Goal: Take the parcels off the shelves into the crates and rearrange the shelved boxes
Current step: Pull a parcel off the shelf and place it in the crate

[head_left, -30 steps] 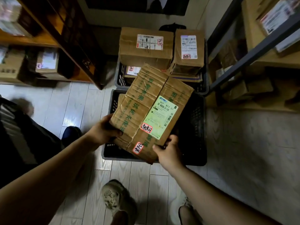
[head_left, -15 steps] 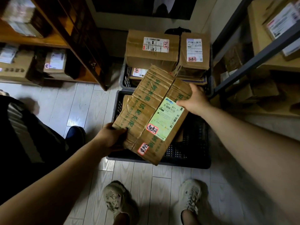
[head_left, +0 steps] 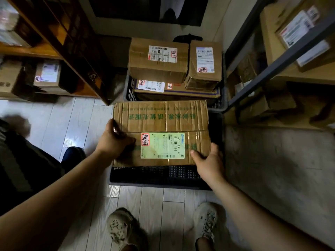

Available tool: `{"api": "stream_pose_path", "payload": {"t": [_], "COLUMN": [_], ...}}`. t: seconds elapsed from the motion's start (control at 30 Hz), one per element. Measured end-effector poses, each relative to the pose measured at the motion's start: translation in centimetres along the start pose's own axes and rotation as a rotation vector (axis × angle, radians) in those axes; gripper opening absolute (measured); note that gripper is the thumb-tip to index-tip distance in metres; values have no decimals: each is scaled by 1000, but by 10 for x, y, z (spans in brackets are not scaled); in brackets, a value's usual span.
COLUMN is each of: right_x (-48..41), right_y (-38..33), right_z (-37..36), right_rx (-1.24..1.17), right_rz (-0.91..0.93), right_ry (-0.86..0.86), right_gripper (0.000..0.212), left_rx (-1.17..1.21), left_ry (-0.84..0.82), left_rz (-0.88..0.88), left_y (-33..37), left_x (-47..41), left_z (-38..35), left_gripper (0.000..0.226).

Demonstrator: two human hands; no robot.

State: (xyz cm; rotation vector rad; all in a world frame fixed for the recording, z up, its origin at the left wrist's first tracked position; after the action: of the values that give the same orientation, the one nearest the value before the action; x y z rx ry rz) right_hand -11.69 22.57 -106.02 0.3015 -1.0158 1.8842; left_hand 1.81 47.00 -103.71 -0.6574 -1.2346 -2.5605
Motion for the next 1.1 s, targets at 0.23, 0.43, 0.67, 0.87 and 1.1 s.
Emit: {"api": "stream_pose_path", "payload": {"t": [0.23, 0.43, 0.67, 0.87, 1.1], "right_x": [0, -12, -9, 54, 130], "right_y": [-31, -43, -87, -110, -105], "right_z": [-13, -21, 4, 79, 188], "right_rx": [356, 842, 913, 779, 668], "right_rz": [280, 491, 326, 284, 283], "right_ry": [11, -164, -342, -364, -397], "right_gripper": [83, 69, 72, 69, 66], "left_rx": [-347, -779, -889, -911, -792], "left_ry": [-50, -99, -315, -306, -256], "left_rz": [-295, -428, -257, -266, -193], "left_y": [-12, -33, 19, 89, 144], "left_x": [-26, -17, -17, 57, 174], "left_z": [10, -3, 13, 53, 71], "left_gripper": [96, 90, 80, 75, 73]}}
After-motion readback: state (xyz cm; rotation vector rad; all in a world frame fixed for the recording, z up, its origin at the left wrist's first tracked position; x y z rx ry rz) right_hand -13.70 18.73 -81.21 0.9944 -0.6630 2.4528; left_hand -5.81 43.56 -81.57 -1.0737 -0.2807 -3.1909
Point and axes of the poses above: each hand's wrist, its own x-axis away from the middle knuckle, its own z-axis out of the back of the hand, y = z × x, the point moved 1 cm from there along -x, towards the middle knuckle, and after that the axes turned 4 degrees about -z, right-handed, at the moved point
